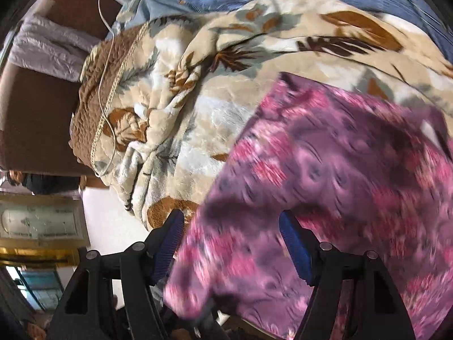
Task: Fold small clothes
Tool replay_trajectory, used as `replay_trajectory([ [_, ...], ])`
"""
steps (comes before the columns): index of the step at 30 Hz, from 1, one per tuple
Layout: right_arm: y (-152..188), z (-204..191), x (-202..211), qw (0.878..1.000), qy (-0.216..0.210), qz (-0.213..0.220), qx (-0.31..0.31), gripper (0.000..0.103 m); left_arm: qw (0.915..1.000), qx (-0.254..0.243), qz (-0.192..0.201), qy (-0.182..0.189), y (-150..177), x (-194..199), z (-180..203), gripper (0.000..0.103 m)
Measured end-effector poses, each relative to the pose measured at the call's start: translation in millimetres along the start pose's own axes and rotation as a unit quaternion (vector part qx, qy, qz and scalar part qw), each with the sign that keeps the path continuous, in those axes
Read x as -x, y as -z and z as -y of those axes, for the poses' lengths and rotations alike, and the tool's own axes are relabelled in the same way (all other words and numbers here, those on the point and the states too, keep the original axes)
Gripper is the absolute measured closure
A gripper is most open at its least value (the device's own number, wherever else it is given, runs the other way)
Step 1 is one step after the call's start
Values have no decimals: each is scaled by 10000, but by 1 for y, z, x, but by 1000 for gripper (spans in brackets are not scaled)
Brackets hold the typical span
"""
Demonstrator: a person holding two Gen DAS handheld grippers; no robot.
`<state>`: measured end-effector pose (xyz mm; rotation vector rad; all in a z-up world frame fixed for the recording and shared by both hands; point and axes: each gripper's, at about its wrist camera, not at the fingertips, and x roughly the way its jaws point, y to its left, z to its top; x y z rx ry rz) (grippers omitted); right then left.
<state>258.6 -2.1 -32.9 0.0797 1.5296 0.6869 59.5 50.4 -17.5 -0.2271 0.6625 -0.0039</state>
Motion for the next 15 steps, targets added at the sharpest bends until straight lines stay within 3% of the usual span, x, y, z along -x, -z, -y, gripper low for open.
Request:
replay_trajectory([
  [3, -11, -12, -16, 9986, 184, -434, 229, 31, 9997, -226, 110, -27, 1, 4, 7, 95],
  [9, -13, -28, -45, 9819, 1334, -1043, 853, 35, 9989, -440, 123, 51, 0, 4, 15, 95],
  [11, -12, -28, -50, 9742, 1670, -1133, 1014, 45, 9987, -489, 100, 116, 3, 6, 19, 96],
  [14, -13, -21, -56, 9697, 1855, -1247, 988, 68, 9982, -584, 95, 135, 5, 7, 24, 96],
  [15, -12, -20, -54, 9689, 1895, -1224, 1021, 82, 9984, -518, 80, 204, 4, 7, 22, 96],
])
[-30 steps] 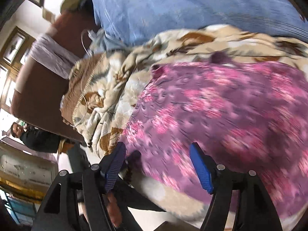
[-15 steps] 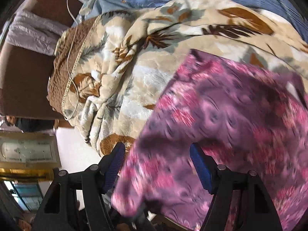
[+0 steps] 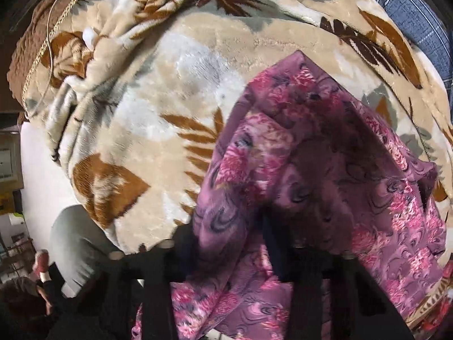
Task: Fold small clothes
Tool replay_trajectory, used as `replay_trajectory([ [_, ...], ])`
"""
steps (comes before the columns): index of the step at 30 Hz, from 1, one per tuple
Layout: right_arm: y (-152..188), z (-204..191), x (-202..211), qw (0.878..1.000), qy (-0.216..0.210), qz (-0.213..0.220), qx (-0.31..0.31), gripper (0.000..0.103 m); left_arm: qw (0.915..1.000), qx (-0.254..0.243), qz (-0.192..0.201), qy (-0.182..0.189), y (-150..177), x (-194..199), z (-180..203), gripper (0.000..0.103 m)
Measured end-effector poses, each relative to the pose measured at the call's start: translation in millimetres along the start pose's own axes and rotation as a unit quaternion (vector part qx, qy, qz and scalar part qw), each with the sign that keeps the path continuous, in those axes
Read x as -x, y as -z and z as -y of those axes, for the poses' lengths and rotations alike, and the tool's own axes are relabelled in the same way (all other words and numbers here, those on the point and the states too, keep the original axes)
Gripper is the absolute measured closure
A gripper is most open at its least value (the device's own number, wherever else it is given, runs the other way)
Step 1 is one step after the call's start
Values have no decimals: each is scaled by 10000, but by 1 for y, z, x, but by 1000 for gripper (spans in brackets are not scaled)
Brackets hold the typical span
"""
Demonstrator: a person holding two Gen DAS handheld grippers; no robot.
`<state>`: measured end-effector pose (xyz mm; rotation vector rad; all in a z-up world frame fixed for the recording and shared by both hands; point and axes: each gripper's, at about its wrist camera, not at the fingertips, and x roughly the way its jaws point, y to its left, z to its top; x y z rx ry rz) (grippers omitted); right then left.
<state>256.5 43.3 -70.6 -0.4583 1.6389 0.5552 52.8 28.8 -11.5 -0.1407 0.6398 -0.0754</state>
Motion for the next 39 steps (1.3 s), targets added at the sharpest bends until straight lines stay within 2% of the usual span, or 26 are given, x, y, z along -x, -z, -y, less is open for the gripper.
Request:
replay_trajectory([
  [1, 2, 3, 2, 10000, -10, 49, -11, 90, 10000, 57, 4, 64, -1, 0, -2, 96],
  [6, 25, 30, 40, 9938, -773, 785, -141, 93, 9973, 421, 280, 536, -8, 17, -12, 96],
  [11, 73, 71, 81, 9703, -1603, 1763, -416, 94, 9929, 476, 287, 1048, -19, 32, -1, 96],
  [17, 127, 108, 119, 9368, -2138, 2681, -691, 94, 9897, -2, 371, 1383, -38, 52, 48, 96],
  [23, 191, 162, 142, 9045, -2483, 3312, -1027, 94, 9838, -738, 308, 1607, -49, 57, 118, 96],
  [29, 259, 232, 131, 8696, -2794, 3770, -1533, 94, 9719, -1520, 97, 1796, -42, 44, 192, 96],
  [32, 285, 271, 113, 8502, -2994, 3903, -1875, 94, 9640, -1822, -188, 1928, -31, 25, 228, 96],
  [35, 302, 306, 92, 8368, -3102, 3968, -2146, 94, 9545, -2209, -466, 1945, -14, 0, 259, 96],
  [39, 309, 335, 48, 8214, -3297, 3911, -2523, 94, 9437, -2546, -958, 1884, 12, -28, 279, 96],
])
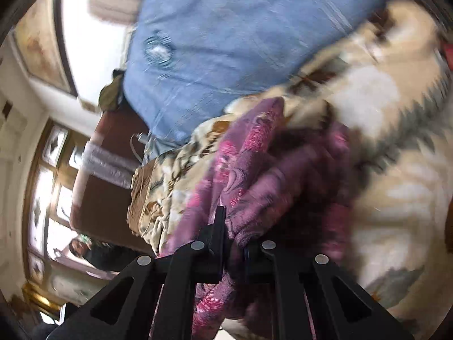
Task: Fold small clothes
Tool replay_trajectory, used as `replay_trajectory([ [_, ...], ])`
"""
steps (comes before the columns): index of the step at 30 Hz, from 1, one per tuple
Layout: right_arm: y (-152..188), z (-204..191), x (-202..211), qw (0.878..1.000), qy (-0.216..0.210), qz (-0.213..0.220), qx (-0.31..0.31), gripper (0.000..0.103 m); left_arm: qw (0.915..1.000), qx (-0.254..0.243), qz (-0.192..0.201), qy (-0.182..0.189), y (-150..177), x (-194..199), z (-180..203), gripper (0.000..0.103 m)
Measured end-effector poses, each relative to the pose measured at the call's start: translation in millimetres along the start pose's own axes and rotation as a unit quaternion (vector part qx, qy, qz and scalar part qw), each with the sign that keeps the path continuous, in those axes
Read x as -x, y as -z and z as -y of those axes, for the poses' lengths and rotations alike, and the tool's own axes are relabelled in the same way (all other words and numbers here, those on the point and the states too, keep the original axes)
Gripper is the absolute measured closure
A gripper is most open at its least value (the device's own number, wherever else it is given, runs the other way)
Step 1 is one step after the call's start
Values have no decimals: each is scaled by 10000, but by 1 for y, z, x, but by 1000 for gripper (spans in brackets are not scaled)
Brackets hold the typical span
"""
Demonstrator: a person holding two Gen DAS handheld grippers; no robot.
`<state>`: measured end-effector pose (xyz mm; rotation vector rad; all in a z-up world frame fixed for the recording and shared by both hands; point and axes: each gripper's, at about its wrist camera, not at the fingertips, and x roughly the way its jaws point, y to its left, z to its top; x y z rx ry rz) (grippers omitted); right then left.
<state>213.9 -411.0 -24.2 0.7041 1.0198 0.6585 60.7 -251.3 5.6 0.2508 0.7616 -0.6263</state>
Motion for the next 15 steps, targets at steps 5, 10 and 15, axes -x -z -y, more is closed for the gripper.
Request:
replay_trajectory([
  [5, 5, 34, -22, 9970, 592, -425, -262, 94, 9999, -39, -146, 18, 6, -1, 9, 96],
  [10, 4, -4, -8, 9959, 794, -53, 432, 94, 9997, -145, -199, -9, -3, -4, 20, 94],
  [15, 5, 37, -24, 9912, 1253, -432, 6, 92, 9974, -266, -478, 471, 13, 5, 8, 83],
])
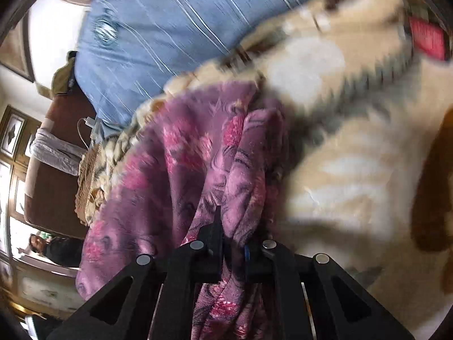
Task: Fold small clothes
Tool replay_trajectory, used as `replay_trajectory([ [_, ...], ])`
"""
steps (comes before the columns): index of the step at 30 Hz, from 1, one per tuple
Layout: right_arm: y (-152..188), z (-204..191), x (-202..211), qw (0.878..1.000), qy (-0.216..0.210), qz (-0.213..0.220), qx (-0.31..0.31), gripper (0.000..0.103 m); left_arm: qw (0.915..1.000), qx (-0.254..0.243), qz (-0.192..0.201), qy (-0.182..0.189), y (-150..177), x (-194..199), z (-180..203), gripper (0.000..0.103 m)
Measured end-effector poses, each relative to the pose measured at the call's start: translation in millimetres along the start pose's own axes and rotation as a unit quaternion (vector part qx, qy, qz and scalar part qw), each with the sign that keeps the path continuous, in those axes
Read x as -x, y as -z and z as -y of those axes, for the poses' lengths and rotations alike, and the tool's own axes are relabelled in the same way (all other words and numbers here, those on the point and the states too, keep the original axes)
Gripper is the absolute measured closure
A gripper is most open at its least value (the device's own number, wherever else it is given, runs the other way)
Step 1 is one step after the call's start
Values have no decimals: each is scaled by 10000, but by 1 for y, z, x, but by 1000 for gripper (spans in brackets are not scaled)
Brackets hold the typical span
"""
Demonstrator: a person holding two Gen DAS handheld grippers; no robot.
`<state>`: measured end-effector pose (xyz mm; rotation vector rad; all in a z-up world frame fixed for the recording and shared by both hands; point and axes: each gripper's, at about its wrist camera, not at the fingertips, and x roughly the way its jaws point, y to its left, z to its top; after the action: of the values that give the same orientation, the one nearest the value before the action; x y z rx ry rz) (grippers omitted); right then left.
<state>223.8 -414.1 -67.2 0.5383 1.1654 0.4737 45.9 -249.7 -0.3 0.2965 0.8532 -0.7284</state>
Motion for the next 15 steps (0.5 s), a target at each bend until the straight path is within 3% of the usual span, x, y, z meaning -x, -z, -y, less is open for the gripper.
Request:
replay_trajectory([
  [2, 0, -1, 6, 9998, -129, 133, -52, 84, 9993, 204, 259, 176, 13, 33, -12, 53],
  [3, 1, -4, 12, 9997, -127, 231, -4, 68, 9987, 316, 397, 30, 20, 48, -18, 47],
  [4, 3, -8, 19, 9992, -143, 363, 16, 45, 9977, 376, 526, -179, 26, 60, -22, 45],
  [6, 13, -20, 39, 9976, -70, 688, 11, 29, 9943, 462, 641, -713, 44, 80, -40, 42],
  [12, 68, -42, 78, 9914, 209, 1271, -245, 25, 9847, 1360, 304, -1044, 70, 63, -92, 41],
  [15, 102, -39, 81, 9844, 573, 1566, -557, 26, 9859, 1280, 216, -1053, 64, 54, -84, 40],
])
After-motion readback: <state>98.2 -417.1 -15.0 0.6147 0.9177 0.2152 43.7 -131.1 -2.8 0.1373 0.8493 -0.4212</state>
